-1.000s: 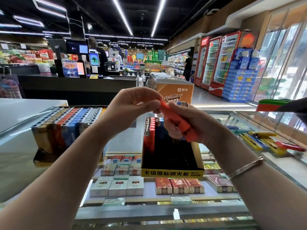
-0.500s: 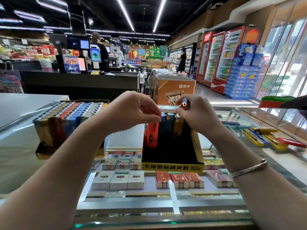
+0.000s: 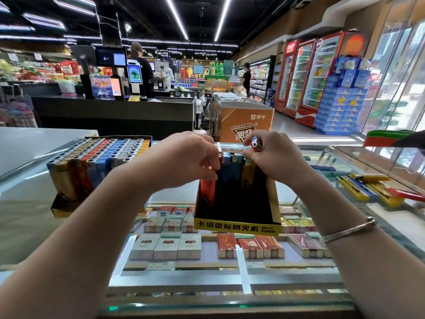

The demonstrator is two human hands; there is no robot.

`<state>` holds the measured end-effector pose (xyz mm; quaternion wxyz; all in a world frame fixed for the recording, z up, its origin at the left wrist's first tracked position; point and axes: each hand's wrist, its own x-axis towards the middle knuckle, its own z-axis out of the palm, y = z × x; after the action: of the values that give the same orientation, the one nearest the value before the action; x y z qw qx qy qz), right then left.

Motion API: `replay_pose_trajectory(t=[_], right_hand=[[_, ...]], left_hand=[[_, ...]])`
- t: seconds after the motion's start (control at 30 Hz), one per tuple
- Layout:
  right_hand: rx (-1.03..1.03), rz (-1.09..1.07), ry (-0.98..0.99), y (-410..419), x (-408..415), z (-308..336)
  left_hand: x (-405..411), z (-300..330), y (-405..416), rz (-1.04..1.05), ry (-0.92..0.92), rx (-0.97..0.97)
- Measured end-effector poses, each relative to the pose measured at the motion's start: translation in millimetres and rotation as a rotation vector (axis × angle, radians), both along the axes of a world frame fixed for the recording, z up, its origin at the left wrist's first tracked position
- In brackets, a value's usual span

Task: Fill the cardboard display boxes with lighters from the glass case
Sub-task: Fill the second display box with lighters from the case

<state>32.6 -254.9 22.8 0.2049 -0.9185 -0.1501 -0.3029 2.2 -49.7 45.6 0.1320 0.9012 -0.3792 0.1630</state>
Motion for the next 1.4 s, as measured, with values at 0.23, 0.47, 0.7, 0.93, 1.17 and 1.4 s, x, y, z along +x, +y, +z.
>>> replay_pose_trajectory(t=[0.23,0.47,0.7,0.93,1.17,1.4], right_hand=[[0.028,0.031,0.017,0.0,-0.8,0.0],[0.395,0.18,-0.06,0.4,-11.0,10.9],[0.832,0.52,0.255,10.2,-18.3,14.4],[0.719,0.626,0.159,20.2,-18.8,7.7],[0.741,0.73,0.125,23.4,-25.1,10.4],[0.723,0.494,0.035,10.2,-15.4,12.6]], left_hand=[[5.3,-2.5,4.4,0.059,0.166,-0.084],[9.7,-6.1,6.9,0.009,0.281,-0.233],[3.1,-15.5,-18.0,-0.034,0.085,-0.463],[2.5,-22.7,-26.8,-0.011,0.027,-0.523],[4.9,-20.0,-25.6,-0.094,0.324,-0.776],[3.5,-10.6,-17.9,-0.151,0.471,-0.886]])
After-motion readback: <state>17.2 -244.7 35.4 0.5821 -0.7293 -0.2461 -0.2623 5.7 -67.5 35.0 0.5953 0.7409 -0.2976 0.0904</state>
